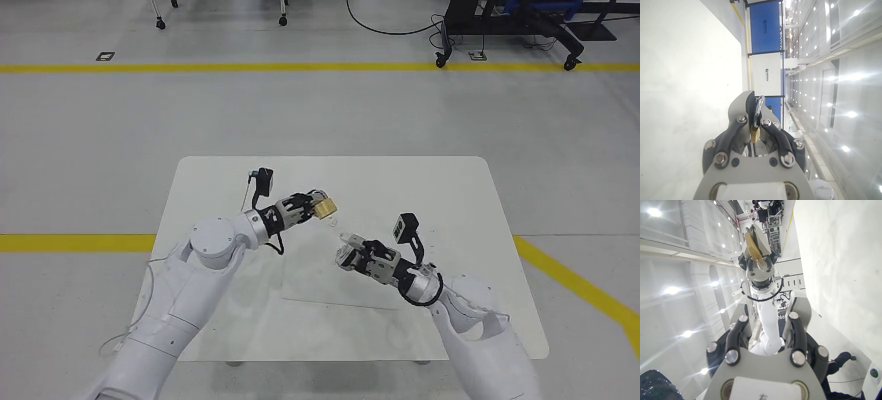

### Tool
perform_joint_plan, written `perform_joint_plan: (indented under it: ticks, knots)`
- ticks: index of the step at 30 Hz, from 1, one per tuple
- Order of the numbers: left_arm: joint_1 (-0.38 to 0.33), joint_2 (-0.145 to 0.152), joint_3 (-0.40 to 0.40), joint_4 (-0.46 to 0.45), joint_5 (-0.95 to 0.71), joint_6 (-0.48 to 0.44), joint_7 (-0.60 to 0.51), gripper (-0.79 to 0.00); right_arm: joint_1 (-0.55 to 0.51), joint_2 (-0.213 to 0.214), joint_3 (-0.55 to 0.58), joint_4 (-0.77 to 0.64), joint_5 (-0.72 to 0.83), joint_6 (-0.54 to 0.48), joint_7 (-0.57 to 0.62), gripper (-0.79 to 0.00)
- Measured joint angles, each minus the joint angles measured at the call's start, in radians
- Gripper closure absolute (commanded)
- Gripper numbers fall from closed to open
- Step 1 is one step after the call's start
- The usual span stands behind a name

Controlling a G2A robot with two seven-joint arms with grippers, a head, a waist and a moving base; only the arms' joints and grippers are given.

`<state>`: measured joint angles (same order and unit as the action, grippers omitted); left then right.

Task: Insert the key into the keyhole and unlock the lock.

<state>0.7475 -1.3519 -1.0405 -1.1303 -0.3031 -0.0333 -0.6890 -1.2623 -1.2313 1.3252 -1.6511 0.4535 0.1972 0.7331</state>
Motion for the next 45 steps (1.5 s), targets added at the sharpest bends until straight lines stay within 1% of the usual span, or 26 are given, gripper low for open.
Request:
perform_joint_plan:
  ticks: [6, 13, 22, 32, 40, 41, 42, 43, 45]
  knots:
    - [-0.023, -0.013, 0.028, 0.033, -0.026, 0.011, -0.021, 0.000, 0.008, 0.003, -0.001, 0.013, 0.026, 0.014, 0.025, 0.000]
    - [-0.034, -0.022, 0.045, 0.055, -0.030, -0.017, -0.037, 0.000, 0.041, 0.005, -0.017, 0.048, 0.054, 0.054, 0.057, 0.000]
    - [-0.028, -0.024, 0.049, 0.055, -0.010, -0.045, -0.060, 0.000, 0.054, 0.006, -0.024, 0.064, 0.079, 0.060, 0.043, 0.000]
    - [-0.026, -0.024, 0.047, 0.048, -0.003, -0.034, -0.083, 0.000, 0.067, 0.006, -0.039, 0.077, 0.084, 0.060, 0.004, 0.000]
    - [-0.026, -0.023, 0.032, 0.055, -0.016, -0.022, -0.099, 0.000, 0.070, 0.007, -0.046, 0.079, 0.090, 0.040, -0.006, 0.000]
    - [-0.027, -0.022, 0.028, 0.059, -0.019, -0.016, -0.096, 0.000, 0.066, 0.007, -0.044, 0.075, 0.091, 0.035, -0.006, -0.249]
    - [-0.030, -0.021, 0.022, 0.064, -0.023, -0.006, -0.094, 0.000, 0.060, 0.008, -0.040, 0.069, 0.091, 0.030, -0.004, -0.563]
    - [-0.033, -0.020, 0.015, 0.070, -0.026, 0.010, -0.090, 0.000, 0.049, 0.010, -0.033, 0.061, 0.093, 0.024, 0.001, -0.785]
    - [-0.034, -0.020, 0.013, 0.072, -0.027, 0.016, -0.089, 0.000, 0.032, 0.013, -0.021, 0.052, 0.109, 0.017, 0.017, -0.785]
